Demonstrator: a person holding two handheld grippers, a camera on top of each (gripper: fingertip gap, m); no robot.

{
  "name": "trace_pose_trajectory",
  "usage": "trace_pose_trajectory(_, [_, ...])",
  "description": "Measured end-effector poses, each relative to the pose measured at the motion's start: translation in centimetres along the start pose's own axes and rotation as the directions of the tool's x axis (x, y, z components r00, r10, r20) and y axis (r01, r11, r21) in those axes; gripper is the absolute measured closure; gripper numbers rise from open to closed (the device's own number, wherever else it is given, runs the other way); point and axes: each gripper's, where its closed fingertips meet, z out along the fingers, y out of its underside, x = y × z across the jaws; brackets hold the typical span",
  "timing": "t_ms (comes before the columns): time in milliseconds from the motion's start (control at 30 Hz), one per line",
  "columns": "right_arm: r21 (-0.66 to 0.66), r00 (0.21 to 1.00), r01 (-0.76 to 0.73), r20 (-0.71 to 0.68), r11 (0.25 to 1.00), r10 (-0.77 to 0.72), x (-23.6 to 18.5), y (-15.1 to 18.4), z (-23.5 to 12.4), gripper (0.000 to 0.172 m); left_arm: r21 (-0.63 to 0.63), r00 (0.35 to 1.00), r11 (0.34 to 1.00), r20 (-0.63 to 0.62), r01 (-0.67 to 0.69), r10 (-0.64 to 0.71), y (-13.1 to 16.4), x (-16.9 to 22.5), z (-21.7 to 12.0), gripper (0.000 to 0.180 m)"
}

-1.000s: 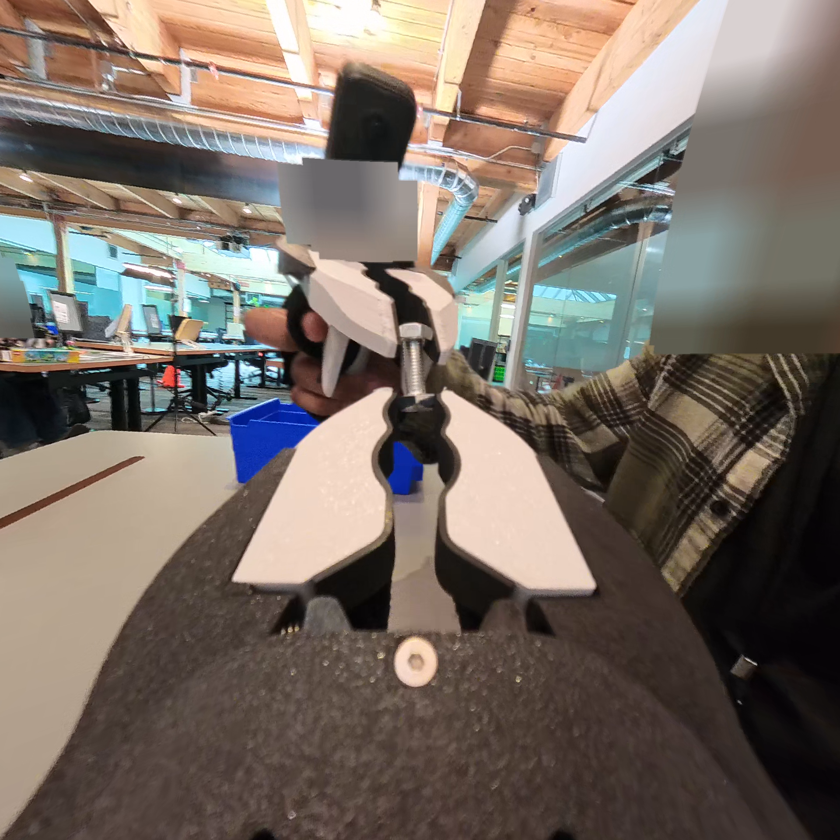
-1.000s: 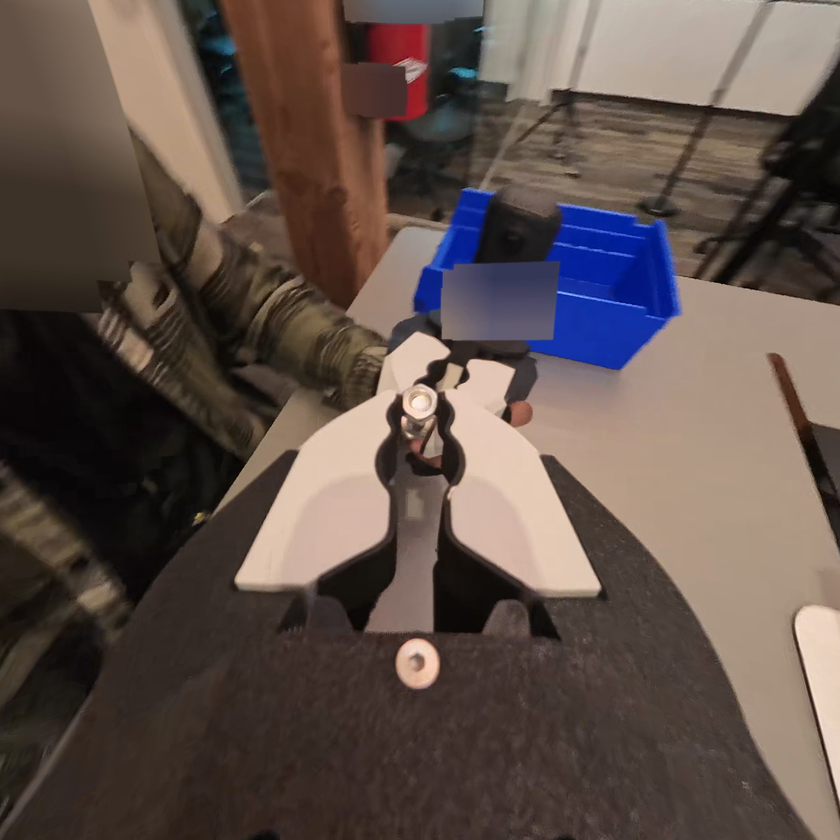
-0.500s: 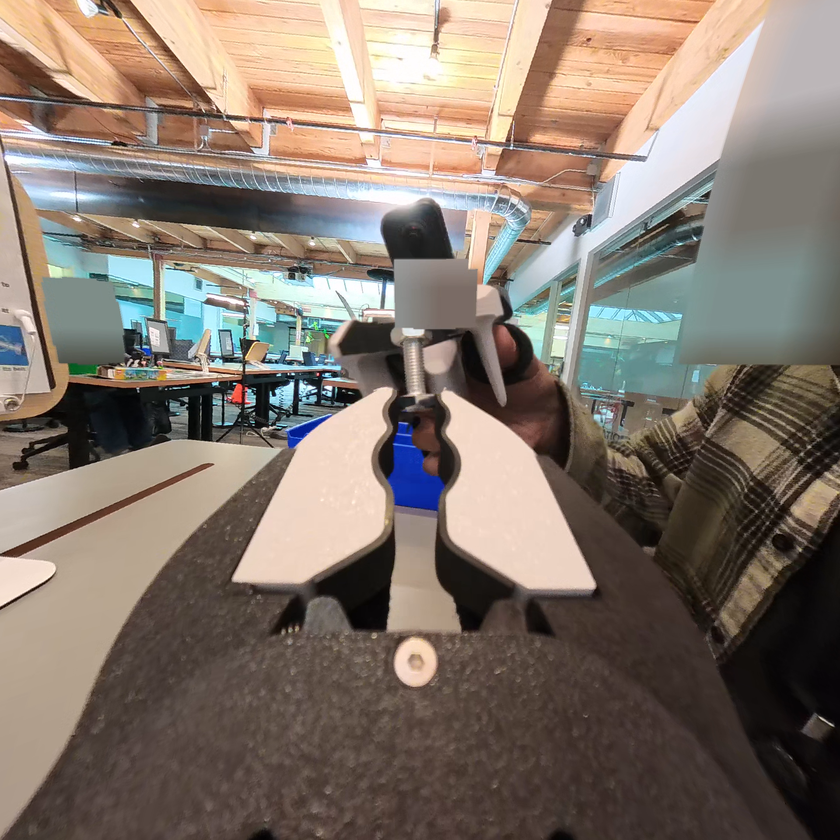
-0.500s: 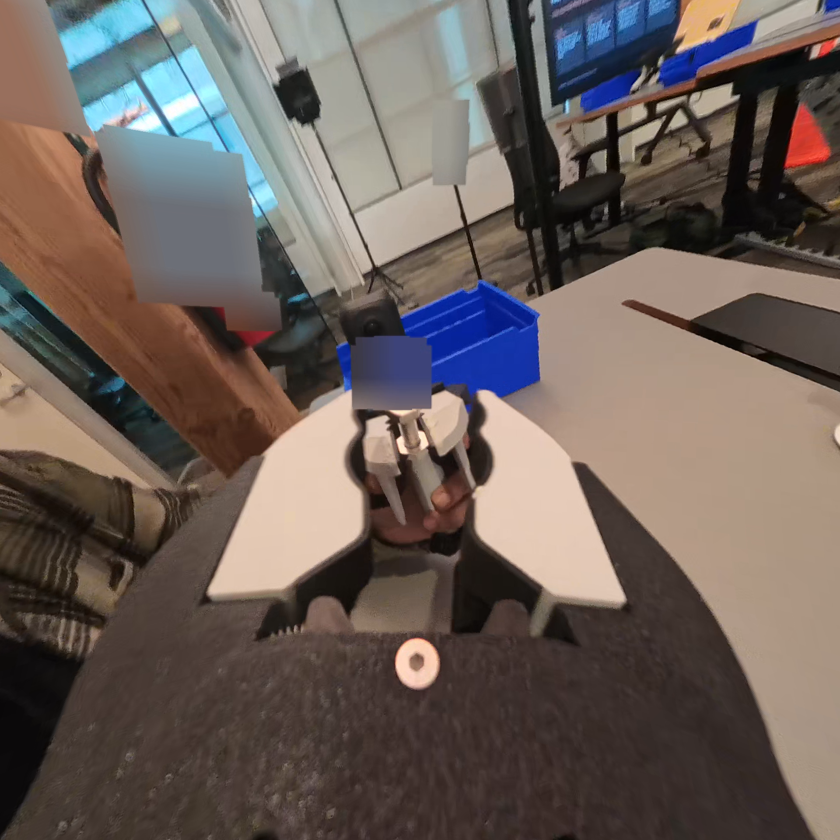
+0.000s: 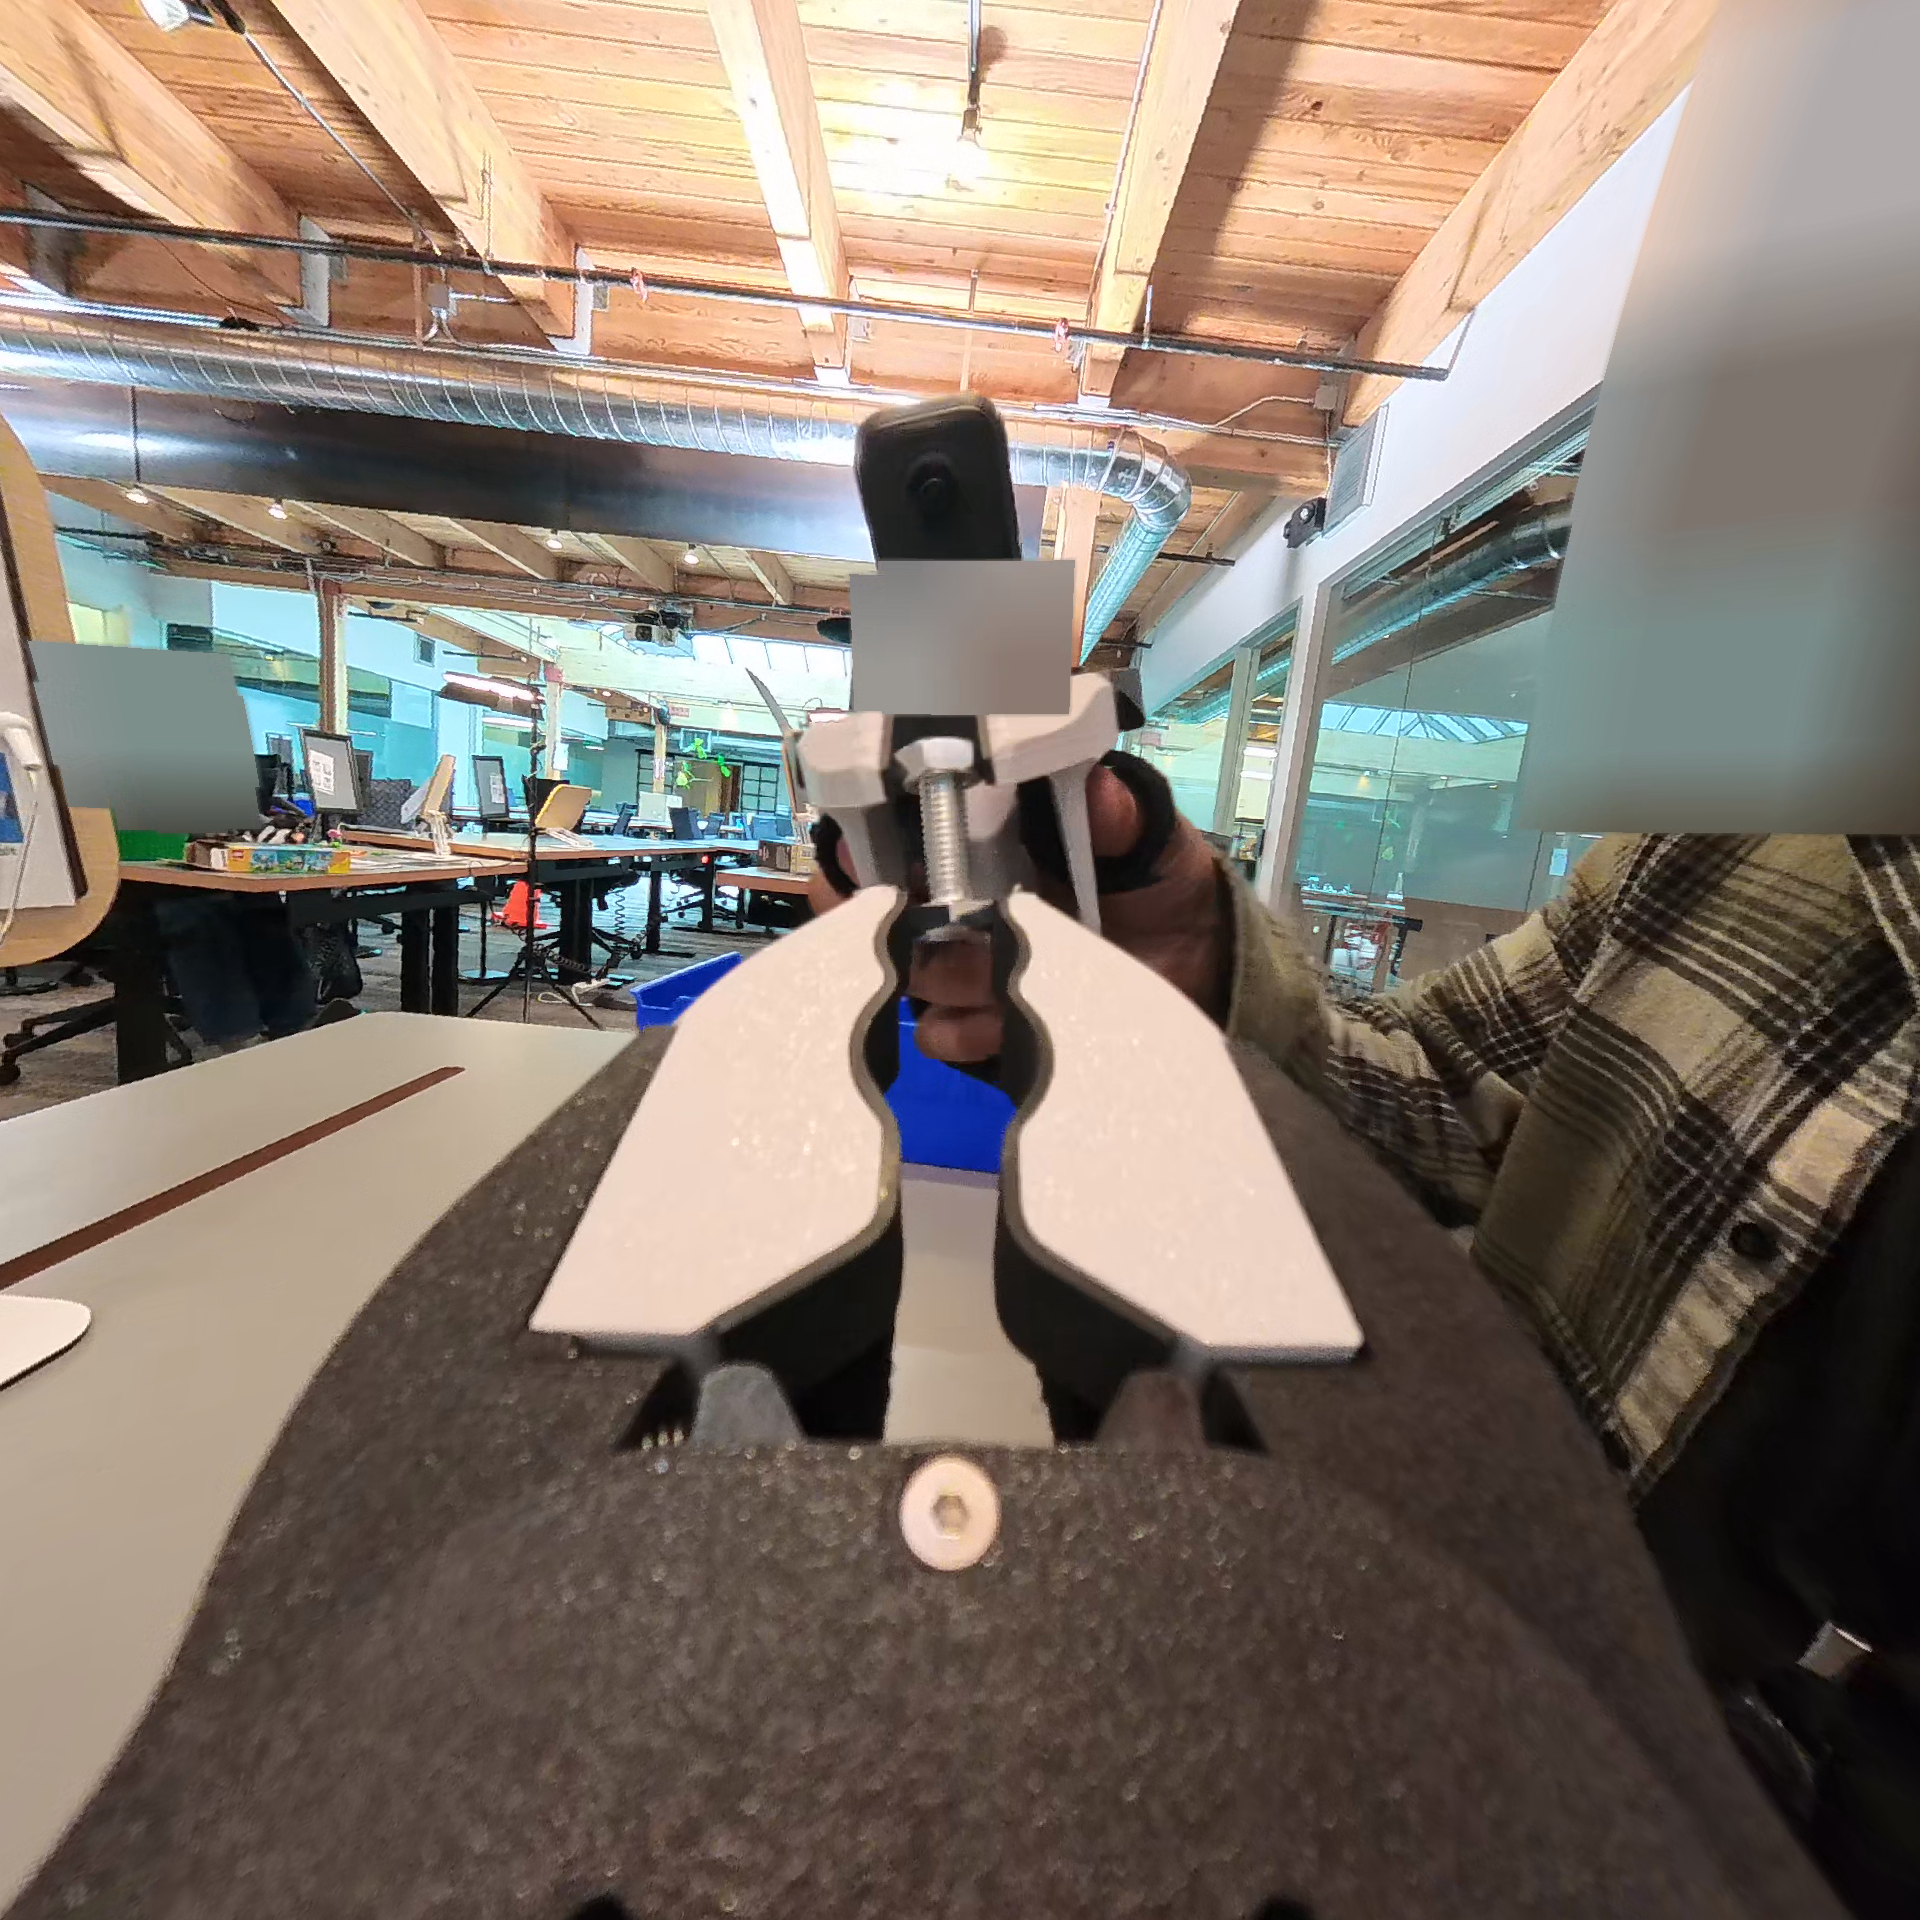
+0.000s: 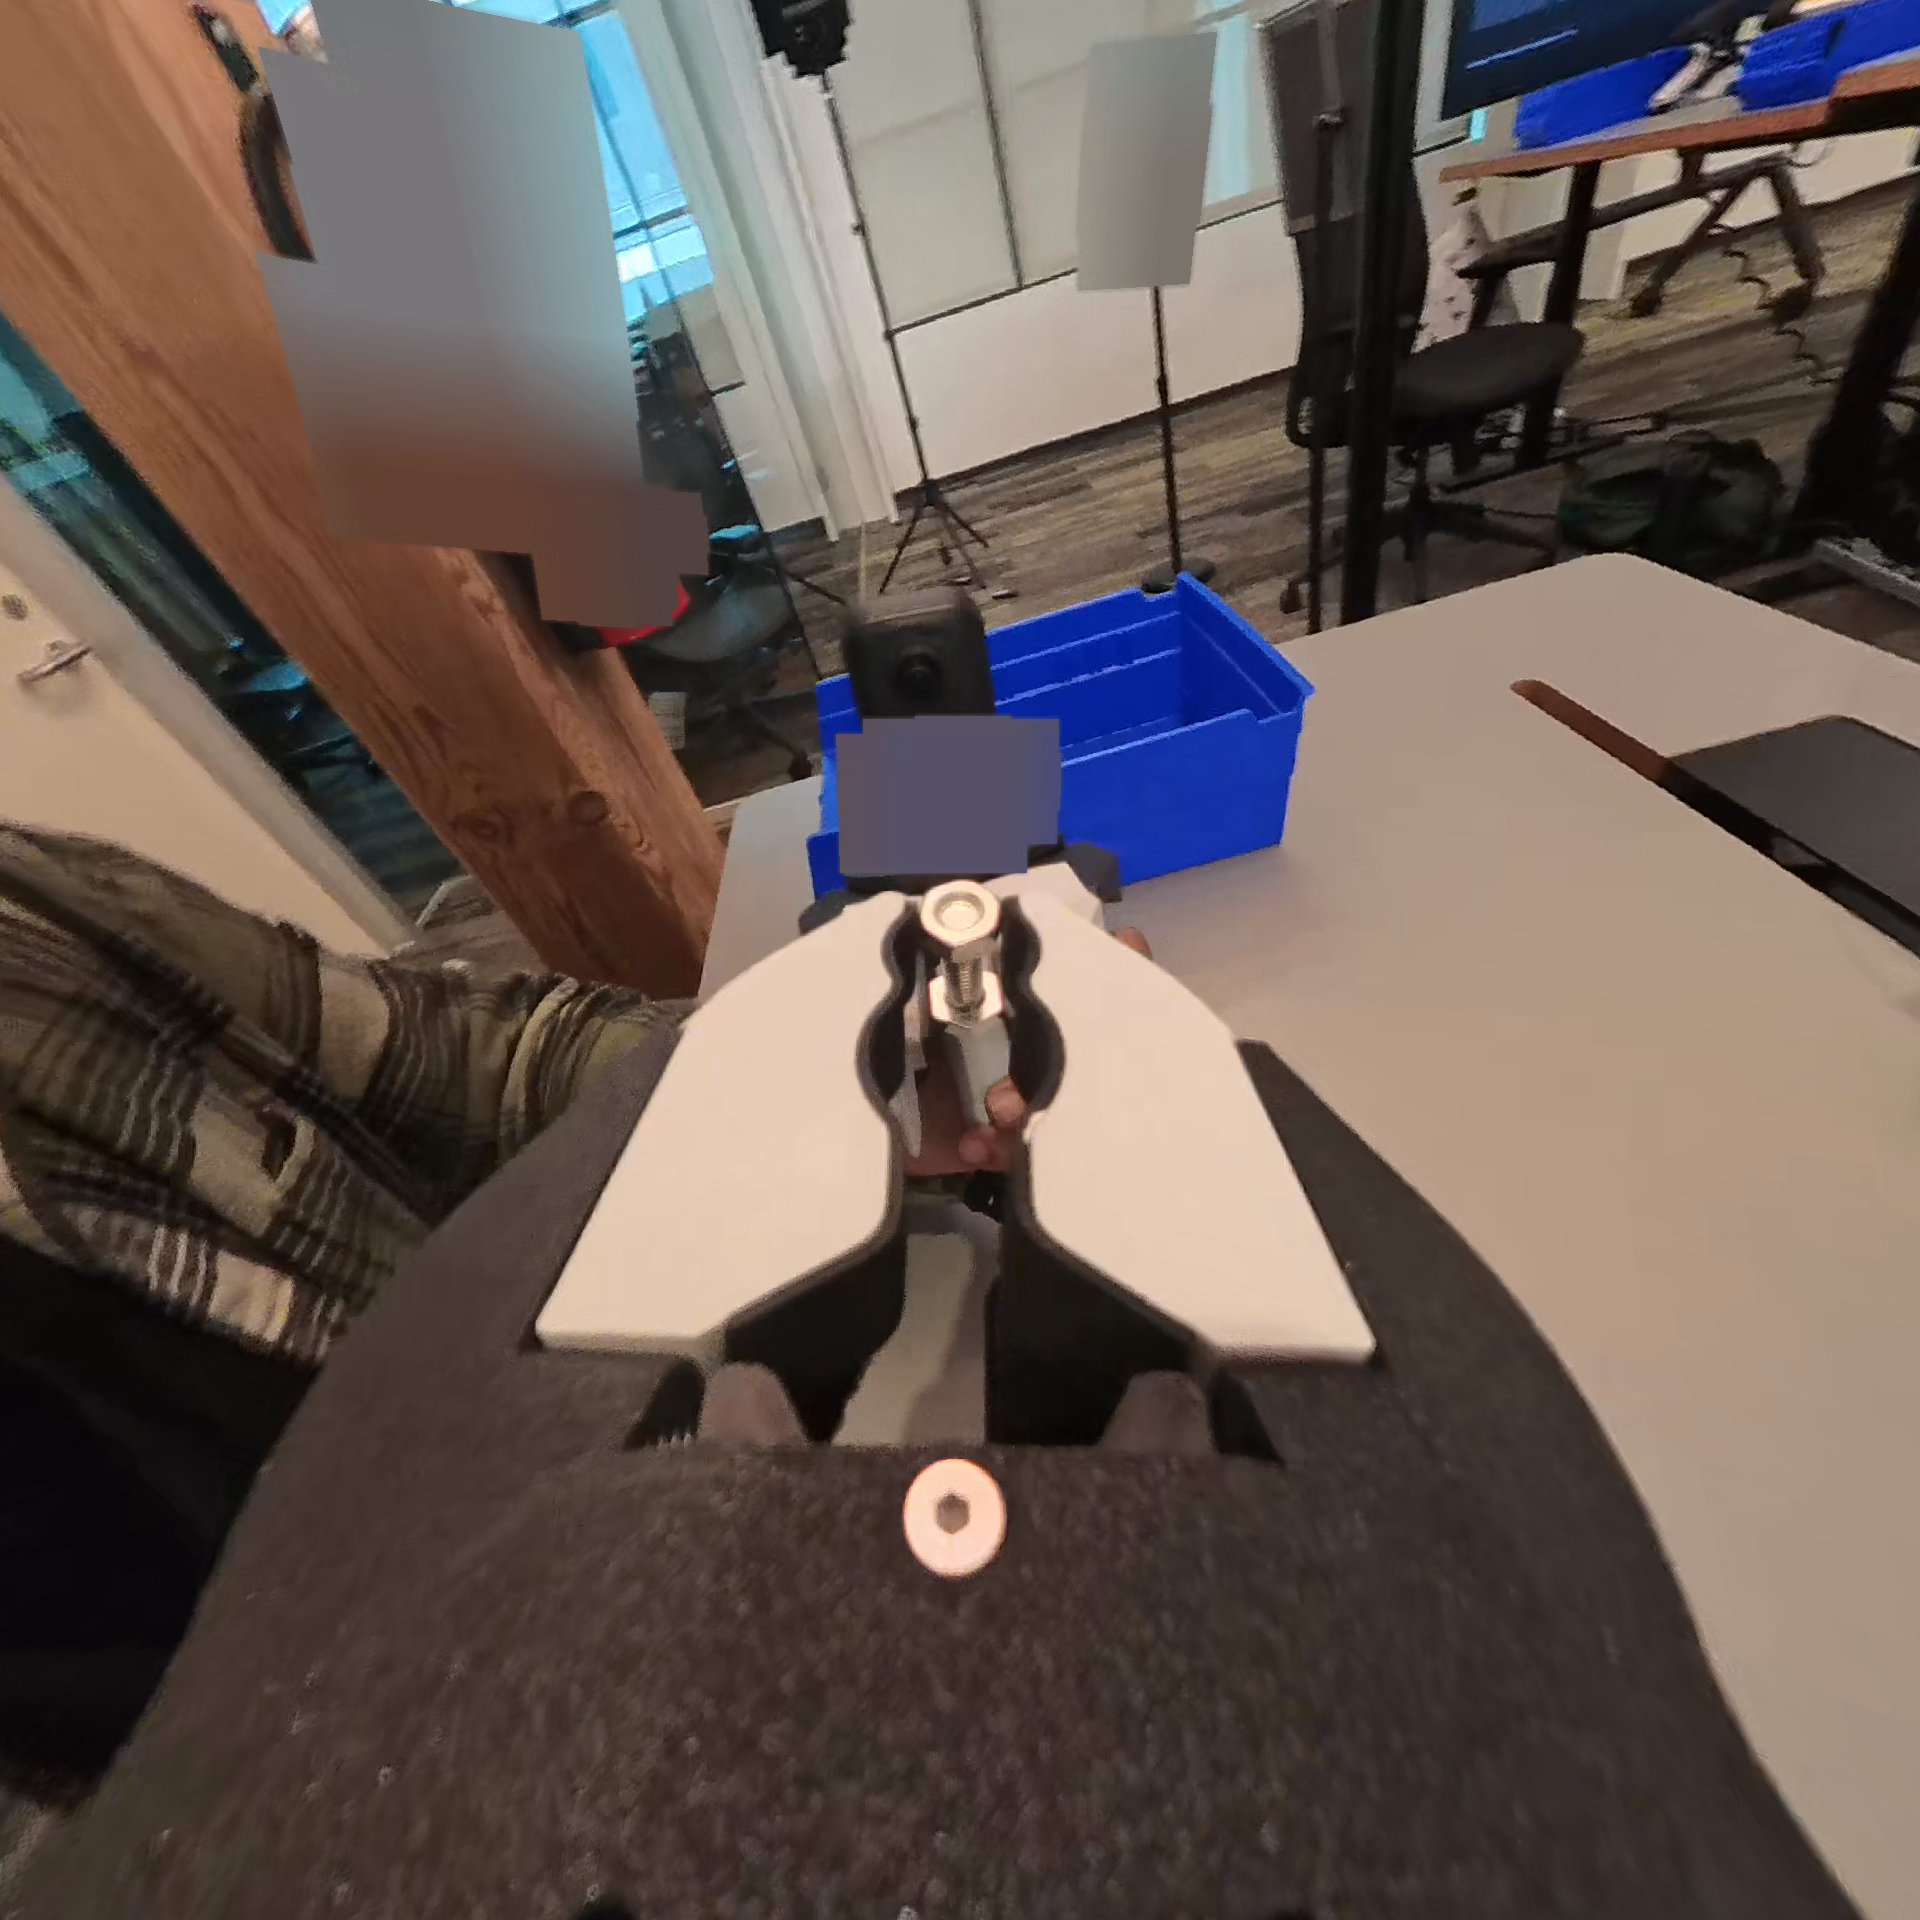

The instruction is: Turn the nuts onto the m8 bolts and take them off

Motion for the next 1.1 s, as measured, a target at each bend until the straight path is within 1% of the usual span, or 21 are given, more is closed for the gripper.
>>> trace_pose_trajectory(33, [-0.019, 0.999, 0.038, 0.032, 0.999, -0.037, -0.2, 0.1, -0.1, 0.157, -0.005, 1.000, 1.000, -0.016, 0.004, -0.004, 0.1, 0.2, 0.0, 0.167])
trace_pose_trajectory(133, [-0.117, 0.958, 0.193, 0.235, 0.974, -0.162, -1.2, 0.7, -0.6, 0.157, -0.027, 0.995, 0.999, -0.093, 0.025, -0.028, 0.5, 1.2, 0.4, 0.166])
trace_pose_trajectory(167, [-0.136, 0.919, 0.270, 0.331, 0.953, -0.213, -1.8, 0.9, -1.0, 0.157, -0.039, 0.991, 0.998, -0.129, 0.042, -0.047, 0.8, 1.7, 0.6, 0.166])
trace_pose_trajectory(200, [-0.149, 0.881, 0.341, 0.394, 0.928, -0.261, -1.8, 1.2, -1.3, 0.157, -0.049, 0.990, 0.998, -0.134, 0.048, -0.054, 1.0, 1.8, 0.8, 0.166])
trace_pose_trajectory(267, [-0.159, 0.805, 0.434, 0.510, 0.887, -0.303, -2.0, 1.6, -1.7, 0.157, -0.061, 0.988, 0.997, -0.144, 0.048, -0.057, 1.4, 1.9, 1.1, 0.166])
trace_pose_trajectory(333, [-0.160, 0.774, 0.468, 0.550, 0.869, -0.315, -1.7, 1.6, -1.8, 0.156, -0.052, 0.990, 0.998, -0.129, 0.045, -0.051, 1.3, 1.7, 1.1, 0.166])
trace_pose_trajectory(367, [-0.175, 0.794, 0.465, 0.516, 0.868, -0.321, -1.0, 1.3, -1.5, 0.142, -0.044, 0.991, 0.998, -0.125, 0.045, -0.051, 1.1, 1.6, 1.0, 0.166])
trace_pose_trajectory(400, [-0.183, 0.832, 0.437, 0.454, 0.881, -0.319, -0.3, 0.9, -1.3, 0.123, -0.035, 0.993, 0.999, -0.110, 0.039, -0.043, 0.9, 1.4, 0.8, 0.166])
trace_pose_trajectory(467, [-0.124, 0.904, 0.325, 0.331, 0.937, -0.270, 0.1, -0.3, -1.0, 0.108, -0.025, 0.997, 0.999, -0.073, 0.021, -0.023, 0.6, 1.0, 0.6, 0.166])
trace_pose_trajectory(500, [-0.092, 0.944, 0.257, 0.238, 0.962, -0.229, 0.5, -0.7, -0.9, 0.105, -0.018, 0.999, 1.000, -0.049, 0.014, -0.015, 0.5, 0.7, 0.5, 0.166])
trace_pose_trajectory(533, [-0.070, 0.972, 0.193, 0.147, 0.979, -0.182, 0.9, -0.6, -0.9, 0.110, -0.013, 1.000, 1.000, -0.021, 0.004, -0.004, 0.4, 0.3, 0.4, 0.167])
trace_pose_trajectory(567, [-0.023, 0.991, 0.122, 0.062, 0.992, -0.120, 1.0, -0.7, -0.8, 0.109, -0.008, 1.000, 1.000, 0.005, -0.007, 0.007, 0.3, 0.0, 0.2, 0.167])
trace_pose_trajectory(633, [0.104, 0.995, -0.032, -0.087, 0.994, 0.041, 1.5, -0.6, -1.0, 0.112, 0.000, 0.998, 0.999, 0.059, -0.034, 0.034, 0.1, -0.6, 0.0, 0.167])
trace_pose_trajectory(700, [0.199, 0.977, -0.075, -0.181, 0.977, 0.111, 1.8, -0.3, -1.2, 0.115, -0.007, 0.993, 0.998, 0.099, -0.066, 0.066, 0.0, -0.9, -0.1, 0.167])
trace_pose_trajectory(767, [0.235, 0.970, -0.068, -0.211, 0.970, 0.119, 1.5, -0.2, -0.9, 0.119, -0.024, 0.988, 0.995, 0.120, -0.094, 0.096, 0.1, -1.0, 0.0, 0.166])
trace_pose_trajectory(833, [0.240, 0.964, -0.067, -0.236, 0.968, 0.125, 1.6, -0.1, -0.4, 0.120, -0.032, 0.987, 0.994, 0.125, -0.103, 0.106, 0.3, -0.9, 0.2, 0.167])
trace_pose_trajectory(867, [0.237, 0.967, -0.078, -0.217, 0.968, 0.131, 1.3, 0.1, 0.0, 0.127, -0.034, 0.987, 0.994, 0.123, -0.101, 0.104, 0.4, -0.9, 0.2, 0.167])
trace_pose_trajectory(933, [0.249, 0.974, -0.072, -0.189, 0.966, 0.121, 0.9, 0.0, 0.4, 0.156, -0.034, 0.988, 0.995, 0.117, -0.093, 0.097, 0.4, -0.8, 0.3, 0.166])
trace_pose_trajectory(967, [0.244, 0.974, -0.071, -0.194, 0.967, 0.120, 1.1, 0.0, 0.4, 0.156, -0.032, 0.990, 0.996, 0.114, -0.086, 0.089, 0.4, -0.8, 0.2, 0.166])
trace_pose_trajectory(1033, [0.195, 0.985, -0.035, -0.159, 0.980, 0.067, 0.8, 0.0, 0.5, 0.157, -0.025, 0.995, 0.998, 0.080, -0.062, 0.063, 0.3, -0.6, 0.2, 0.167])
trace_pose_trajectory(1100, [0.103, 0.997, 0.052, -0.060, 0.993, -0.046, 0.1, 0.1, 0.5, 0.157, -0.025, 0.999, 0.999, 0.024, -0.030, 0.031, 0.3, 0.0, 0.2, 0.167])
